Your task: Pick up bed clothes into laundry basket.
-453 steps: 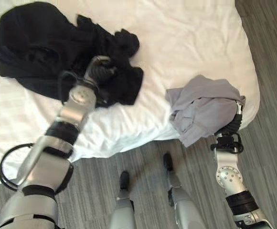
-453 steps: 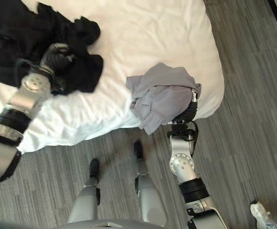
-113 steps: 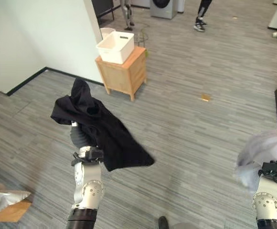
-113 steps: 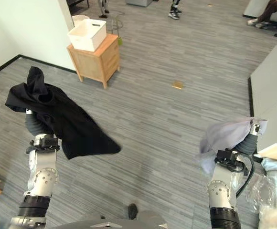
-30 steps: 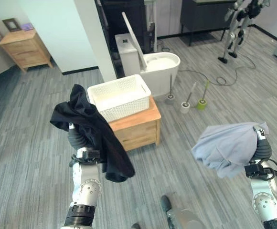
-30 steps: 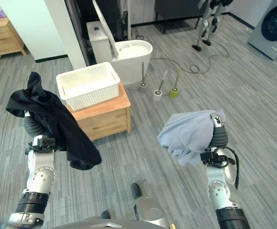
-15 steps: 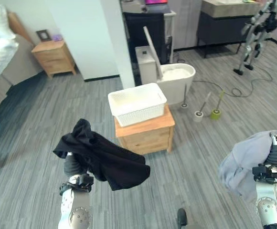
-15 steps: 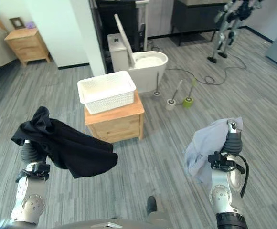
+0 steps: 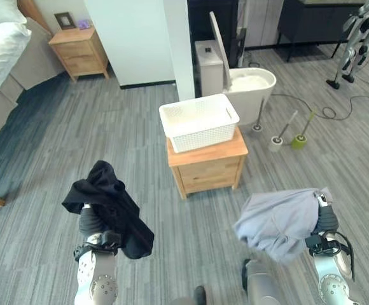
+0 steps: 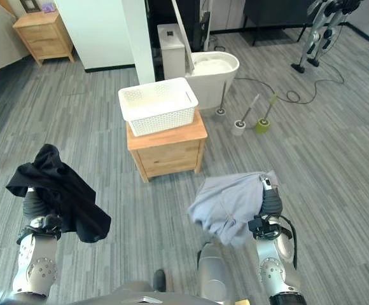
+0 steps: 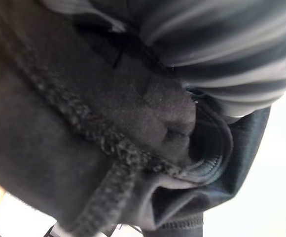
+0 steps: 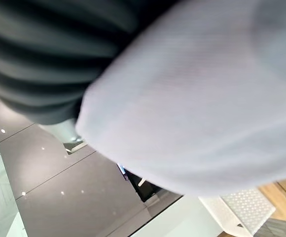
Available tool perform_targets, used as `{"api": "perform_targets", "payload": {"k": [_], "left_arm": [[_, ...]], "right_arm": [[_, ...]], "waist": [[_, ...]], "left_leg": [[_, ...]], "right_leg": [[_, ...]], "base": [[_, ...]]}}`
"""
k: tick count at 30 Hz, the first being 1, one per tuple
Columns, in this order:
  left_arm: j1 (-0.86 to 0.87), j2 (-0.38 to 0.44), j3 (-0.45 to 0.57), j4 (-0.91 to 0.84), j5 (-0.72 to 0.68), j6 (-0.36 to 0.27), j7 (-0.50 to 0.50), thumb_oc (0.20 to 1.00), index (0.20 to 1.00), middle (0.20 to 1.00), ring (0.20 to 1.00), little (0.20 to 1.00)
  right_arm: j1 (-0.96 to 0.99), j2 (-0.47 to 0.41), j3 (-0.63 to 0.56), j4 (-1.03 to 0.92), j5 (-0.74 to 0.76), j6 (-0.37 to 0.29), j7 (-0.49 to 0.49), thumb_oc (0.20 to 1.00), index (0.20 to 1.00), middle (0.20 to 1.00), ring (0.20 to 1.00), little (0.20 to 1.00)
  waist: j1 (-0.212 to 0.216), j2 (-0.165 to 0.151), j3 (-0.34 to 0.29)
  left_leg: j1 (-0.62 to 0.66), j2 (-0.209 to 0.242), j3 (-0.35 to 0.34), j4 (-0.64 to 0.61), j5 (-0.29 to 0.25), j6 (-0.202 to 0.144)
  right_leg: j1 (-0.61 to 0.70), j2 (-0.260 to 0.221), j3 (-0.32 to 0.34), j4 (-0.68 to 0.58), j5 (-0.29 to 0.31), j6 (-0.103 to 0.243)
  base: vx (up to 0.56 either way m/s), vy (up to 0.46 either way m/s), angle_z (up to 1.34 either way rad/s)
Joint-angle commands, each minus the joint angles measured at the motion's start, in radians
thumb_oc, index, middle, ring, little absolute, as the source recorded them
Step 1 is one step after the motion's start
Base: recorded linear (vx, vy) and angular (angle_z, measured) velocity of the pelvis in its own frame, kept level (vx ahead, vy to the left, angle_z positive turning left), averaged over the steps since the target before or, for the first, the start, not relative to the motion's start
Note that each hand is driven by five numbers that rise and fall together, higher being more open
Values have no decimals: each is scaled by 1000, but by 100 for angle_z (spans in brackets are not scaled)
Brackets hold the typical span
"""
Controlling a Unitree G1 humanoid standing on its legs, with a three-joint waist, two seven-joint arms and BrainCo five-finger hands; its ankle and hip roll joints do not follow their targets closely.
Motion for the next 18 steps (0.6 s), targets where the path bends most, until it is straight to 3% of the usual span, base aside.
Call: {"api": "perform_targets", "payload": {"k": [1,2,3,5,7,9,10,11,12,13,14,15,18], "left_arm": [[-128,63,-73,-66,-55,-99,-75,200,200,200,200,200],[-147,65,-99,-69,-54,-100,-80,200,200,200,200,200],[-157,45,-135,-82,-71,-87,-112,200,200,200,200,200],[-164,11,-166,-96,-105,-86,-135,200,200,200,200,200],[-171,-21,-191,-93,-128,-81,-137,200,200,200,200,200],[-182,-31,-201,-94,-149,-78,-139,200,200,200,200,200],[-182,-37,-199,-99,-179,-74,-142,200,200,200,200,200],[-180,-45,-194,-95,-192,-73,-141,200,200,200,200,200],[-196,-52,-198,-80,-209,-78,-122,200,200,200,200,200],[-202,-47,-203,-83,-205,-76,-125,200,200,200,200,200],[-202,-47,-203,-83,-204,-76,-125,200,200,200,200,200],[-210,-34,-206,-88,-195,-82,-129,200,200,200,200,200],[-209,-31,-196,-111,-185,-97,-127,200,200,200,200,200]], "right_arm": [[-48,-24,-61,-40,33,-76,31,200,200,200,200,200],[-41,-26,-52,-43,31,-75,30,200,200,200,200,200],[-29,-34,-42,-49,45,-71,38,200,200,200,200,200],[-43,-56,-38,-23,49,-75,36,200,200,200,200,200],[-62,-67,-24,-26,61,-86,44,200,200,200,200,200],[-64,-94,-17,-22,60,-91,45,200,200,200,200,200],[-65,-105,-24,-27,65,-94,32,200,200,200,200,200],[-65,-107,-33,-29,67,-98,22,200,200,200,200,200],[-60,-105,-45,-37,77,-111,13,200,200,200,200,200],[-58,-106,-44,-37,73,-108,11,200,200,200,200,200],[-58,-106,-44,-38,73,-108,11,200,200,200,200,200],[-55,-119,-32,-45,47,-101,15,200,200,200,200,200],[-63,-124,-24,-48,35,-105,20,200,200,200,200,200]], "waist": [[-84,-22,-52],[-92,-26,-61],[-100,-39,-92],[-109,-35,-122],[-112,-28,-136],[-99,-59,-119],[-84,-79,-98],[-77,-88,-92],[-69,-85,-86],[-65,-83,-90],[-62,-86,-87],[-52,-65,-89],[-37,-47,-91]], "left_leg": [[162,29,-107,-111,-61,-62],[180,29,-120,-107,-76,-69],[199,38,-137,-73,-105,-90],[193,74,-111,25,-75,-119],[99,97,-100,291,75,-153],[-46,93,-82,546,171,-155],[-127,87,-56,620,181,-133],[-174,107,-26,616,186,-133],[-209,190,72,444,172,-143],[-200,196,82,379,177,-151],[-190,194,87,371,179,-151],[-179,160,68,196,162,-157],[-171,117,25,69,174,-163]], "right_leg": [[72,50,26,-331,76,-8],[75,48,18,-357,86,-4],[109,30,28,-319,89,-21],[144,53,36,-275,93,-45],[218,62,27,-286,75,-85],[302,48,23,-331,62,-127],[351,46,29,-341,36,-149],[371,40,33,-338,30,-155],[416,27,7,-342,0,-153],[423,24,6,-347,-2,-149],[427,21,8,-349,-3,-148],[438,26,3,-360,-18,-136],[458,32,12,-368,-29,-131]], "base": [[544,-181,123],[509,-284,152],[548,-346,104],[496,-310,71],[365,-291,73],[254,-368,27],[246,-366,11],[375,-275,19],[353,-107,11],[287,-41,6],[240,68,-4],[161,60,-20],[196,74,-9]]}}
